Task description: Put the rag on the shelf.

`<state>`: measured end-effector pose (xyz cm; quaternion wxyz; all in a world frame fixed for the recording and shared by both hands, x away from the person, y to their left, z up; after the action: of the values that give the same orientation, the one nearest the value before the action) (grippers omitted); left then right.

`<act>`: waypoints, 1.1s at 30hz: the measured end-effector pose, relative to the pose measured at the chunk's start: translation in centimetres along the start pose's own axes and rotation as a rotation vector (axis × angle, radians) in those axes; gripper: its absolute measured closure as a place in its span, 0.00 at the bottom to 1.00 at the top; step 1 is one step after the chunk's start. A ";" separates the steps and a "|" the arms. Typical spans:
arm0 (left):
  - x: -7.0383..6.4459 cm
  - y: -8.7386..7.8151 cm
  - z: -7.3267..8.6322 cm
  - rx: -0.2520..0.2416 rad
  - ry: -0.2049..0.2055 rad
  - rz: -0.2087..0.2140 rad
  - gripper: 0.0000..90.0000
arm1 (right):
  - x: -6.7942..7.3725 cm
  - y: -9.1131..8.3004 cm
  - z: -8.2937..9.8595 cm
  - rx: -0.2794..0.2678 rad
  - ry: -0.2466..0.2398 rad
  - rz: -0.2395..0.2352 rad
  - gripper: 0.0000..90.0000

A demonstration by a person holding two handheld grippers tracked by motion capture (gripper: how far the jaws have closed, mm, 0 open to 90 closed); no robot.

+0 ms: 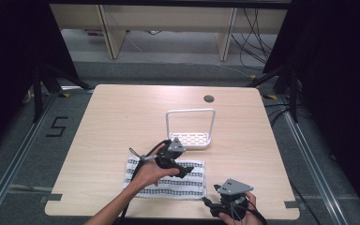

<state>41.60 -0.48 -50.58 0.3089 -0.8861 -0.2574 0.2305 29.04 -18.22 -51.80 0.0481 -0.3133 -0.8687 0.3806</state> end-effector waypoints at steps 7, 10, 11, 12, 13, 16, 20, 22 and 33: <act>-0.1 2.2 -1.0 0.069 0.060 -0.002 0.33 | 0.0 0.1 0.1 0.007 0.013 -0.004 0.45; -0.2 2.8 -1.3 0.093 0.090 -0.005 0.34 | 0.0 0.3 0.0 0.005 0.007 -0.007 0.46; -0.3 3.2 -1.4 0.107 0.097 0.004 0.35 | 0.1 0.4 -0.1 0.007 0.010 -0.004 0.46; -0.3 3.2 -1.4 0.107 0.097 0.004 0.36 | 0.1 0.4 -0.1 0.007 0.010 -0.004 0.46; -0.3 3.4 -1.5 0.109 0.101 0.002 0.36 | 0.0 0.5 -0.1 0.011 0.006 -0.005 0.47; -0.5 3.9 -1.7 0.102 0.099 0.014 0.39 | 0.1 1.0 -0.3 0.017 0.011 -0.008 0.48; -0.7 4.5 -1.5 0.131 0.120 0.017 0.41 | 0.7 1.6 -0.5 0.044 0.029 -0.033 0.49; -0.7 4.6 -1.4 0.133 0.120 0.022 0.41 | 0.7 2.0 -0.6 0.041 0.008 -0.024 0.49; -0.8 5.4 -2.2 0.157 0.153 0.030 0.42 | 0.3 2.7 -0.6 0.060 0.076 -0.029 0.49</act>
<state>43.94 -5.57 -52.45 0.3927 -0.8779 -0.2010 0.1863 30.38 -16.28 -53.26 0.0958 -0.3135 -0.8588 0.3937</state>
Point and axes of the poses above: each handheld gripper's, and its own axes: y roughly forward along the jaws, z roughly out of its underside, x roughly to its left, the point moved 4 cm from there along y, roughly forward along the jaws, and after that the axes turned 14 degrees about -y, right-handed, at the moved point
